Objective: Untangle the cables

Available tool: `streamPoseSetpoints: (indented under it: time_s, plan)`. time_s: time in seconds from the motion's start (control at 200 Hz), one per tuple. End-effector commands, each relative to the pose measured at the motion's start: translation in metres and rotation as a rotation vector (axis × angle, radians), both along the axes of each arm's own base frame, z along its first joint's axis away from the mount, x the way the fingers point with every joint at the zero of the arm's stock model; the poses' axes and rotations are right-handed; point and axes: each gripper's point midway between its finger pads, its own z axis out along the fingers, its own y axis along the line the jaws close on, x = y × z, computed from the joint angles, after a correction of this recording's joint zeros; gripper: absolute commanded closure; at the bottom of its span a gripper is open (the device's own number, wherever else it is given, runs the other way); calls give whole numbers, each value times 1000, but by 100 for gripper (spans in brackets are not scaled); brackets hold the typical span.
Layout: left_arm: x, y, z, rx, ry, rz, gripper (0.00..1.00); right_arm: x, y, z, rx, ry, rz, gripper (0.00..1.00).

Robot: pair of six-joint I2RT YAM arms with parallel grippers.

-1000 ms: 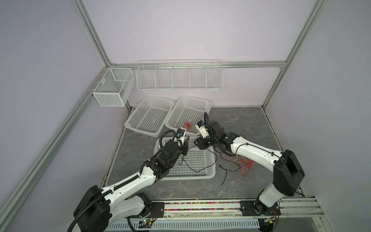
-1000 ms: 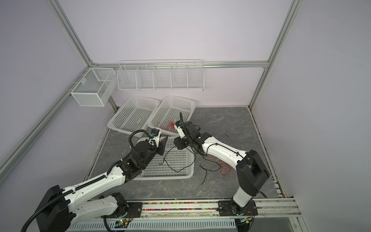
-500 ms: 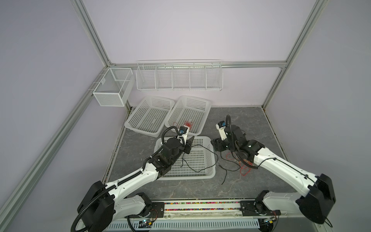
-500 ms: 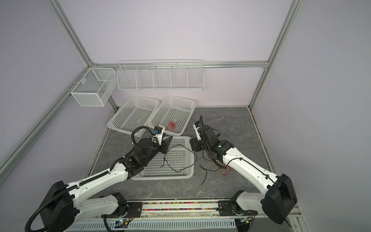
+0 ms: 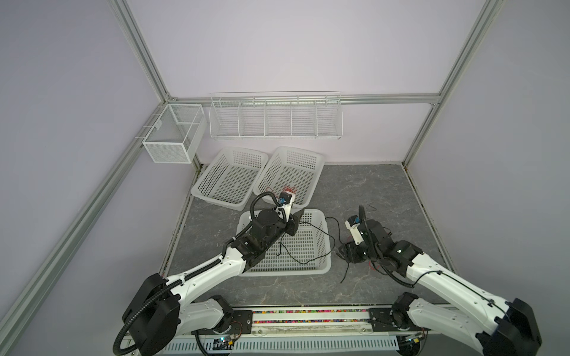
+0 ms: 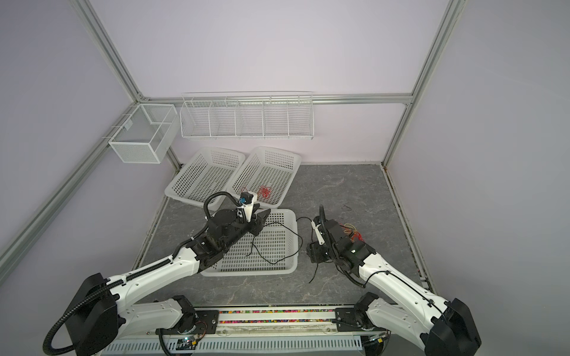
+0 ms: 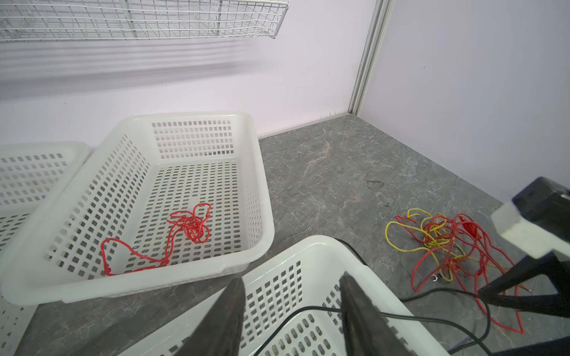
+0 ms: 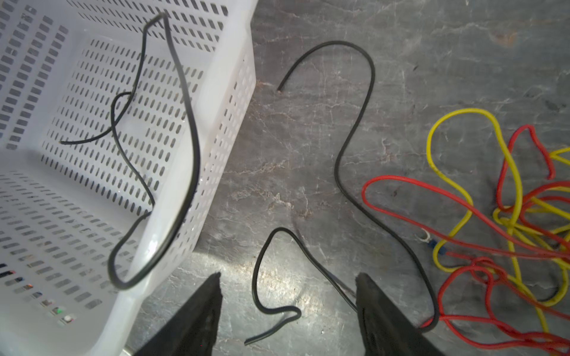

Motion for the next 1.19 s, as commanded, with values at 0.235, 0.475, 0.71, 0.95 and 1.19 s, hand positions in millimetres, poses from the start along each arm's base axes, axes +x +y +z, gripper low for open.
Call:
streamPoseSetpoints:
  time_s: [0.235,0.475,0.71,0.95,1.19]
  plan:
    - [3,-2,14,-56,-10,7,50,-7,24,-39,79,102,10,37]
    - [2,6,13,-44,-15,29,50,9,13,-48,18,69,-85,82]
    - [2,15,15,-44,-30,61,49,28,-25,15,-57,-164,-199,93]
    - [17,33,13,-47,-21,179,49,35,-8,107,12,-375,-51,93]
    - [21,43,11,-44,-12,215,49,39,21,207,137,-569,87,93]
